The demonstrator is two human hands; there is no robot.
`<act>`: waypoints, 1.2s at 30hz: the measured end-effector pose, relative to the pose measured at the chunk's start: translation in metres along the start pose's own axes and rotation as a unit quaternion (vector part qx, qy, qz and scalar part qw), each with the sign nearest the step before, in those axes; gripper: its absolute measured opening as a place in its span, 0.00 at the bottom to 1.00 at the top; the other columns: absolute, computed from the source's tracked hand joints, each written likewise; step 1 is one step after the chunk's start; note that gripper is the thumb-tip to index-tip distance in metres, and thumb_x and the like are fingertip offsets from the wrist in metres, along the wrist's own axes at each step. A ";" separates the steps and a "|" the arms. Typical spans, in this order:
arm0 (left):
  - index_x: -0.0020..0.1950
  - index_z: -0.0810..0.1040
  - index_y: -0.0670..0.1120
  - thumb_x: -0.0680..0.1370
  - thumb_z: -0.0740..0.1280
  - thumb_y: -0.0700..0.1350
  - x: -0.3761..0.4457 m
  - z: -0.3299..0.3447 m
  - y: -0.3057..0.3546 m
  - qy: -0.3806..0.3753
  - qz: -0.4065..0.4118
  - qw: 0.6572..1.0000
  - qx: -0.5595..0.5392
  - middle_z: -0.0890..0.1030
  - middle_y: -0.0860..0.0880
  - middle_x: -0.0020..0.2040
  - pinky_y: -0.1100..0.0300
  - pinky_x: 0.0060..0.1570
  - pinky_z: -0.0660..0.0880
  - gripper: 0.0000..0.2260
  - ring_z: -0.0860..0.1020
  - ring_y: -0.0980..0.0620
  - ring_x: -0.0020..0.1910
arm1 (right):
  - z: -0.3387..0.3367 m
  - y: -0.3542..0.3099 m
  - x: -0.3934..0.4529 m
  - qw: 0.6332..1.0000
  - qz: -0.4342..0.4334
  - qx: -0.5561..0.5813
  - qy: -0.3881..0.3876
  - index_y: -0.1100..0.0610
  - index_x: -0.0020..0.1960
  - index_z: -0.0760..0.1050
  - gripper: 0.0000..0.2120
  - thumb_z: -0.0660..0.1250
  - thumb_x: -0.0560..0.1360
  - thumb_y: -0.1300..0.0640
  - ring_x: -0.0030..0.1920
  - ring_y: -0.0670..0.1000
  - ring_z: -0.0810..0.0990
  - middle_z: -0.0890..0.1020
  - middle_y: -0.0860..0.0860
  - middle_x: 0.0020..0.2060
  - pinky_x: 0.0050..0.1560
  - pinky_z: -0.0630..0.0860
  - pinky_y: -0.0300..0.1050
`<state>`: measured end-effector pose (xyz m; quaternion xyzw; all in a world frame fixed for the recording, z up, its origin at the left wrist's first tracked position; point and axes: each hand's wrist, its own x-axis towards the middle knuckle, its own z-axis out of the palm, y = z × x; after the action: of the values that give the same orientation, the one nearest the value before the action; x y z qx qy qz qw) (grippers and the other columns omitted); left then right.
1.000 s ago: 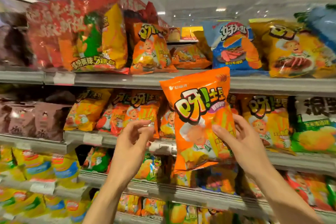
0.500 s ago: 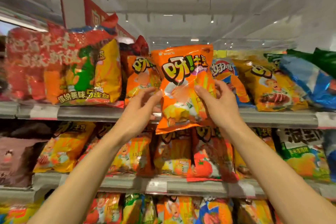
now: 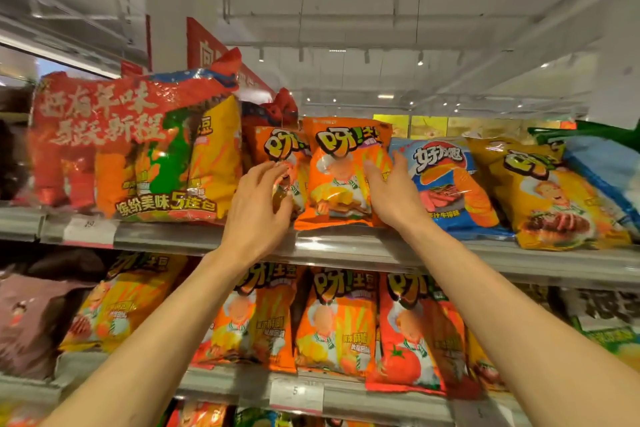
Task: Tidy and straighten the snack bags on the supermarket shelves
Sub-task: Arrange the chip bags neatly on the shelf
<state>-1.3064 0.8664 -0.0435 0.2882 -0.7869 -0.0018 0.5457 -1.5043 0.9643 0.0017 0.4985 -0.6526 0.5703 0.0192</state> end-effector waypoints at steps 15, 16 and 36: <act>0.77 0.70 0.49 0.82 0.68 0.45 0.010 0.003 -0.012 -0.059 -0.012 0.998 -0.009 0.67 0.48 0.79 0.52 0.76 0.59 0.24 0.61 0.49 0.79 | -0.006 0.023 0.012 0.966 -0.080 -0.231 -0.089 0.50 0.83 0.50 0.45 0.62 0.75 0.28 0.81 0.61 0.54 0.48 0.56 0.82 0.78 0.59 0.60; 0.78 0.69 0.49 0.82 0.68 0.45 0.010 0.004 -0.012 -0.058 -0.012 0.998 -0.009 0.66 0.48 0.79 0.51 0.77 0.59 0.24 0.61 0.49 0.80 | -0.006 0.027 0.012 0.961 -0.081 -0.249 -0.094 0.49 0.83 0.49 0.45 0.60 0.76 0.28 0.82 0.61 0.51 0.47 0.56 0.83 0.79 0.57 0.60; 0.66 0.78 0.47 0.80 0.62 0.55 0.011 0.041 0.061 -0.027 0.080 0.996 -0.006 0.75 0.46 0.67 0.47 0.68 0.68 0.19 0.70 0.46 0.70 | -0.128 0.039 -0.007 0.954 -0.135 -0.253 0.094 0.53 0.60 0.80 0.17 0.65 0.80 0.42 0.51 0.53 0.81 0.83 0.52 0.52 0.48 0.74 0.47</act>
<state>-1.3718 0.8997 -0.0316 0.2214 -0.8217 0.0295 0.5244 -1.5964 1.0602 0.0139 0.5046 -0.6975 0.4232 0.2824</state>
